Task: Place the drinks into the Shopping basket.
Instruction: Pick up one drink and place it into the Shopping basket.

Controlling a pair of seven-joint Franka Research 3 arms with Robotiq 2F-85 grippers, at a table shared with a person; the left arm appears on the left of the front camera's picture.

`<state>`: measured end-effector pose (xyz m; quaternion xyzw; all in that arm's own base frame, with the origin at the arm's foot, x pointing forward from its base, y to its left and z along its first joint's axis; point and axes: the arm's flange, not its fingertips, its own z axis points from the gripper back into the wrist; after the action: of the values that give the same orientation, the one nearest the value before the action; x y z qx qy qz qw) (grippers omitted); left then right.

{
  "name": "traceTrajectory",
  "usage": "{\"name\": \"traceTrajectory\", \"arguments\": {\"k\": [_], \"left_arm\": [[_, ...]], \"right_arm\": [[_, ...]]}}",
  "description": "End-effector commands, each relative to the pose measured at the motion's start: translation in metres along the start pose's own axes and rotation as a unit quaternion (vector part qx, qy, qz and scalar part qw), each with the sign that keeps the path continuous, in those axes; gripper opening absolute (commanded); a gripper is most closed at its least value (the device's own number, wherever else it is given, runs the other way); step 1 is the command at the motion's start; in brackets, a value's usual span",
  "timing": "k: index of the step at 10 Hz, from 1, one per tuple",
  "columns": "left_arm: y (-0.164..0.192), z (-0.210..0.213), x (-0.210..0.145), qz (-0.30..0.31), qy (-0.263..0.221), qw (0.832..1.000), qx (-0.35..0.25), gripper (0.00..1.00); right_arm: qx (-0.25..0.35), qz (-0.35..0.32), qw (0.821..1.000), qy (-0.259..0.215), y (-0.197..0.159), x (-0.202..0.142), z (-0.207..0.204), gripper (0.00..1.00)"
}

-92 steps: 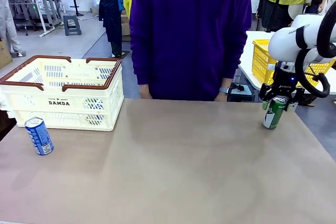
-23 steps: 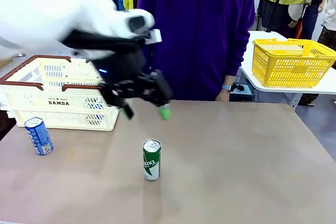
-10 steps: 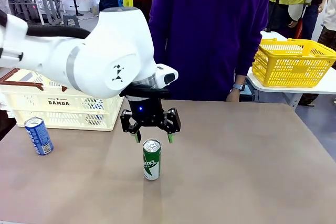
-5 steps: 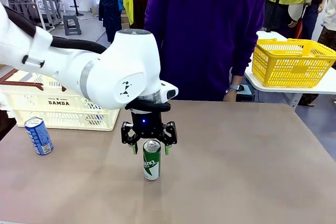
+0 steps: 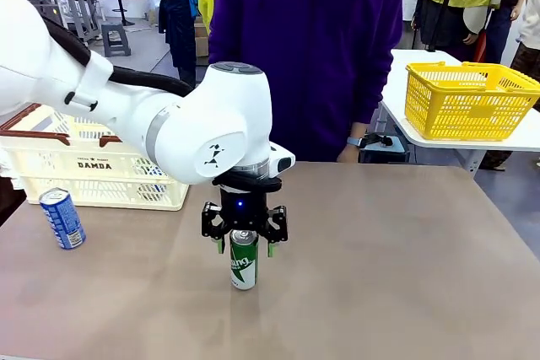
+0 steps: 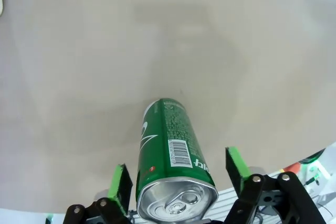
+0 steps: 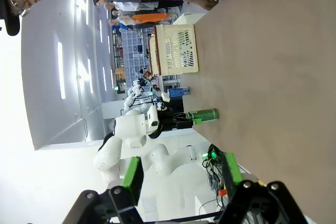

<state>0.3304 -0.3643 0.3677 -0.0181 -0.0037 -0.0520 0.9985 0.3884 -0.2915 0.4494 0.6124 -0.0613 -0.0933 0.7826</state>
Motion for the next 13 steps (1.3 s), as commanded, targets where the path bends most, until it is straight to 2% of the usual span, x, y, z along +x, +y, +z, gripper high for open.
{"name": "traceTrajectory", "arguments": {"k": [1,2,6,7,8,10,12,13], "left_arm": [[-0.004,0.000,0.003,0.014,-0.012,1.000,0.012,0.05],[-0.004,0.000,0.002,0.016,-0.013,1.000,0.015,0.00],[0.001,0.007,0.001,0.018,-0.021,0.999,0.018,0.00],[0.013,0.027,0.002,0.022,-0.037,0.999,0.022,0.00],[0.040,0.072,0.003,0.007,-0.056,0.998,0.001,0.00],[0.120,0.208,0.018,0.016,-0.109,0.994,-0.012,0.00],[0.197,0.289,0.042,0.058,-0.169,0.983,-0.046,0.00],[0.246,0.311,0.055,0.132,-0.219,0.964,-0.067,0.00]], "right_arm": [[-0.005,0.011,1.000,0.000,0.000,-0.001,0.000,0.80],[-0.005,0.011,1.000,0.000,0.000,-0.001,0.000,0.80],[-0.005,0.011,1.000,0.000,0.000,-0.001,0.000,0.80],[-0.005,0.011,1.000,0.000,0.000,-0.001,0.000,0.80],[-0.005,0.011,1.000,0.000,0.000,-0.001,0.000,0.80],[-0.005,0.011,1.000,0.000,0.000,-0.001,0.000,0.80],[-0.005,0.011,1.000,0.000,0.000,-0.001,0.000,0.80],[-0.005,0.011,1.000,0.000,0.000,-0.001,0.000,0.80]]}}
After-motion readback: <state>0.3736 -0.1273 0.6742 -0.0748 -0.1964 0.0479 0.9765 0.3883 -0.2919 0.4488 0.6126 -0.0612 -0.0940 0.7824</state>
